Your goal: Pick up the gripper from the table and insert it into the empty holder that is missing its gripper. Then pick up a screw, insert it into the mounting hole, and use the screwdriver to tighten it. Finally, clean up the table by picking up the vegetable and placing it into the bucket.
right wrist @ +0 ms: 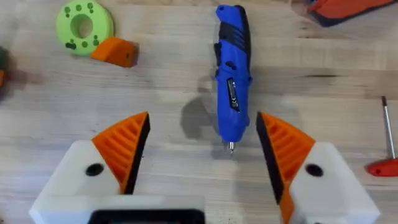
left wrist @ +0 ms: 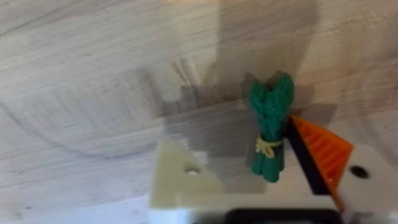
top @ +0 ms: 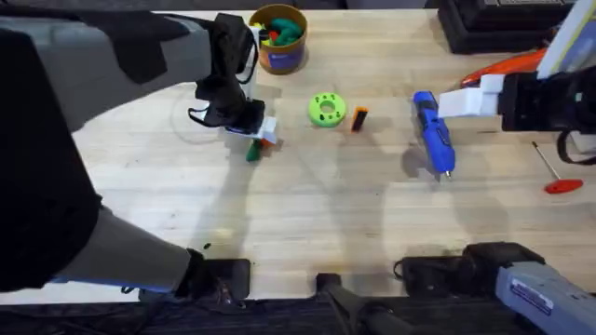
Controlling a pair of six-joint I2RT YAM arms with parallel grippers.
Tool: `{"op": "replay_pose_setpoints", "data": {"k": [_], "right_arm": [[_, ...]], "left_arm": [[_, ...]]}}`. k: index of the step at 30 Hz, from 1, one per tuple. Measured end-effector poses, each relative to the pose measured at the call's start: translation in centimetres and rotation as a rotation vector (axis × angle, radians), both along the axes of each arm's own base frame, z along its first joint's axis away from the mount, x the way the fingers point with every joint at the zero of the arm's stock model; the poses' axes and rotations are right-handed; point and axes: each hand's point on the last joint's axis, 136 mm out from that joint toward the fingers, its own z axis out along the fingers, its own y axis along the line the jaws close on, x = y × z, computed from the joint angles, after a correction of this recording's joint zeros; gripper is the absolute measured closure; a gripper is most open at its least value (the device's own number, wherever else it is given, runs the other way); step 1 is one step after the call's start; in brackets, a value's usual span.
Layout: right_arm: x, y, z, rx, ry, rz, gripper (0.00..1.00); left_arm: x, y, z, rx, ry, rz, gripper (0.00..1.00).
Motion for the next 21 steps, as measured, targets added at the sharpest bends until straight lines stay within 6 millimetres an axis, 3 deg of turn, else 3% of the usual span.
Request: {"op": "replay_pose_setpoints", "data": {"k": [1,3,5,6,17,21], "right_arm": [[0.0,0.0,0.0,0.000,0.000,0.000,0.010],[0.0,0.0,0.0,0.000,0.000,0.000,0.010],[0.0,0.0,0.0,0.000,0.000,0.000,0.010],[0.0,0.0,0.0,0.000,0.000,0.000,0.010],[0.0,0.0,0.0,0.000,0.000,0.000,0.010],[0.0,0.0,0.0,0.000,0.000,0.000,0.010]], "left_arm": [[0.0,0.0,0.0,0.000,0.000,-0.003,0.350],[0.0,-0.1,0.0,-0.007,0.002,-0.004,0.605],[0.0,-0.2,0.0,-0.012,0.002,-0.006,0.920],[0.0,-0.2,0.0,-0.011,0.002,-0.010,0.982],[0.3,-0.3,0.1,-0.015,-0.014,-0.012,0.987],[0.6,-0.4,1.2,-0.024,-0.050,-0.012,0.987]]}}
